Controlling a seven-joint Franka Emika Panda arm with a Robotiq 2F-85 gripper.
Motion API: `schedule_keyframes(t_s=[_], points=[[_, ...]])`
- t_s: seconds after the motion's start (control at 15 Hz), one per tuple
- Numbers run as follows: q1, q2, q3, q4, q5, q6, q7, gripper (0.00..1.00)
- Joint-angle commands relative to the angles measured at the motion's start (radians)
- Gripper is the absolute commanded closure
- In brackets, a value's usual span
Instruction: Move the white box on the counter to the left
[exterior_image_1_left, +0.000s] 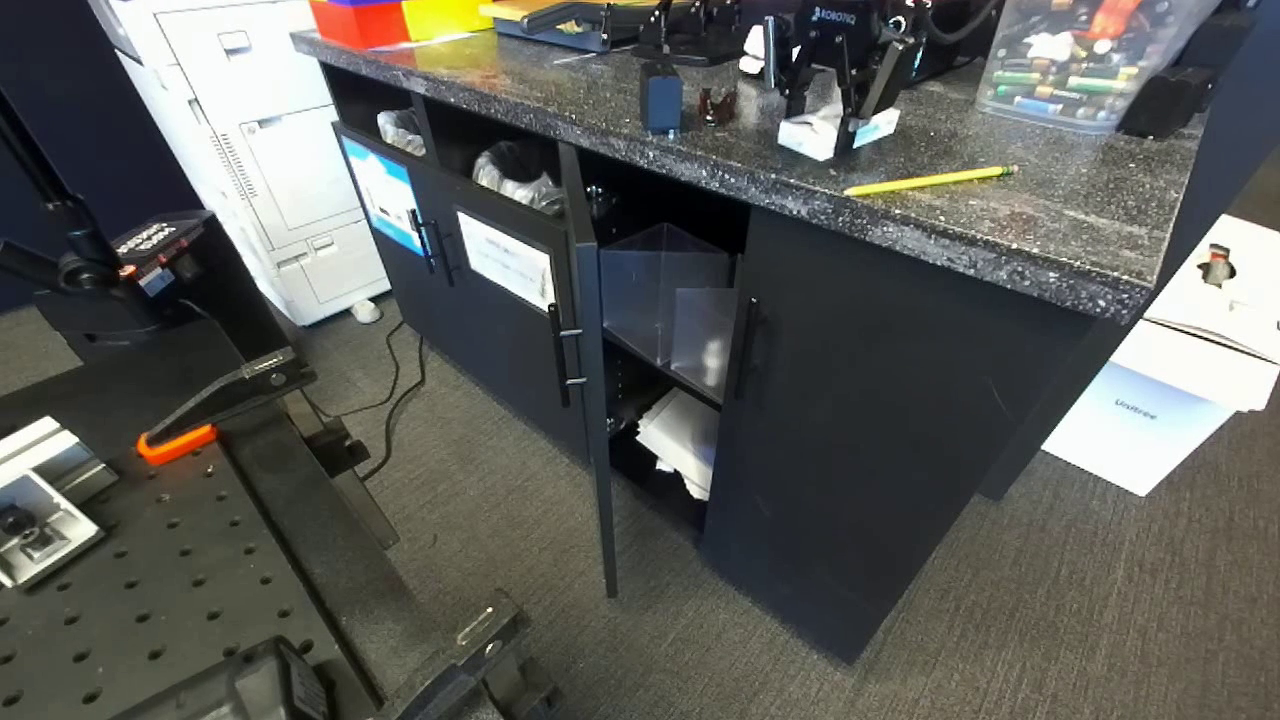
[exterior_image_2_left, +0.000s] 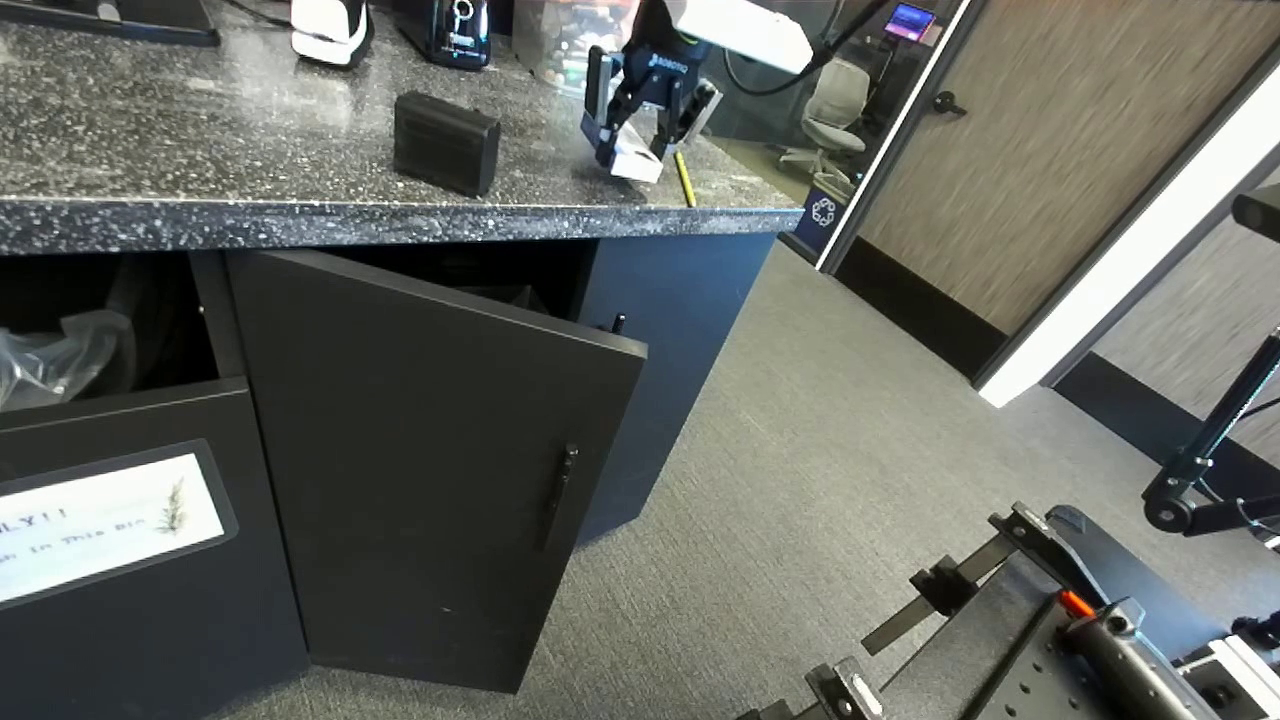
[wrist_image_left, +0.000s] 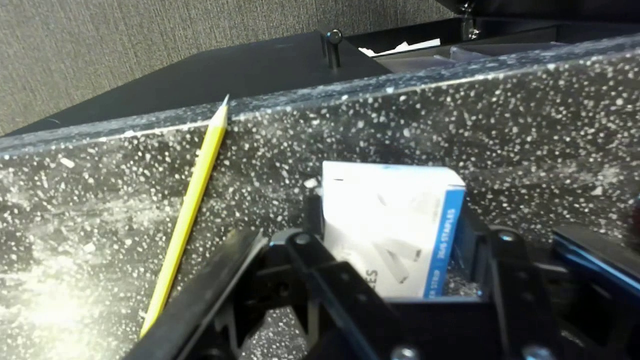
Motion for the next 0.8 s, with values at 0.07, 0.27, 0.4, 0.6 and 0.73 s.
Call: schedule_keyframes(t_s=[0.07,0.27,0.4,0.6,0.73], points=[[-0.004,0.017,0.04,0.058,0.019,0.014,-0.086,0.66],[0.001,0.019,0.057,0.054,0.017,0.01,-0.115,0.66],[0.005,0.022,0.069,0.052,0.015,0.006,-0.134,0.66],[0.017,0.028,0.087,0.052,0.014,0.007,-0.16,0.66],[0.028,0.033,0.092,0.053,0.01,0.009,-0.168,0.66]])
